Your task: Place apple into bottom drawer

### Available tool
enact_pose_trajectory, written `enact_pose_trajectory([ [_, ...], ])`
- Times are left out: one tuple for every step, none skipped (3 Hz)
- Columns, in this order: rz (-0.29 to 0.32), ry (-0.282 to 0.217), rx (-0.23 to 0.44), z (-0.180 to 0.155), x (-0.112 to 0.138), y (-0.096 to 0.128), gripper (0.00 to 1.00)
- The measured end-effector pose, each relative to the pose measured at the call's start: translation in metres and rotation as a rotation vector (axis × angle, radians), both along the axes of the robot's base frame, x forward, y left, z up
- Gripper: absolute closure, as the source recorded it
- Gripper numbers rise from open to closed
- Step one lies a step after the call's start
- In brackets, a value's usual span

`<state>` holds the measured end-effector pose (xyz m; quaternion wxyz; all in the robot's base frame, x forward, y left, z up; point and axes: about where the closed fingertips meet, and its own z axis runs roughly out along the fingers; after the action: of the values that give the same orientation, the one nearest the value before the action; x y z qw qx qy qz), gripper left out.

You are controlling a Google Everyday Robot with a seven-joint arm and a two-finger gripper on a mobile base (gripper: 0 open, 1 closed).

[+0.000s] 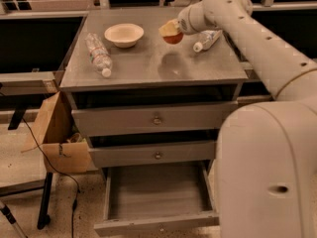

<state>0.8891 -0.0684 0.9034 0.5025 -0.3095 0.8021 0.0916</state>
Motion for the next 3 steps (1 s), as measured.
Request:
enact_pose_trajectory([
  [0.032, -0.072, 0.067, 0.049, -0.039, -0.023, 1.00],
  [0.070, -0.112, 0.095, 0.090, -0.089, -0.051, 1.00],
  [0.047, -0.124, 0.092, 0.120, -0.142, -0.102, 1.00],
])
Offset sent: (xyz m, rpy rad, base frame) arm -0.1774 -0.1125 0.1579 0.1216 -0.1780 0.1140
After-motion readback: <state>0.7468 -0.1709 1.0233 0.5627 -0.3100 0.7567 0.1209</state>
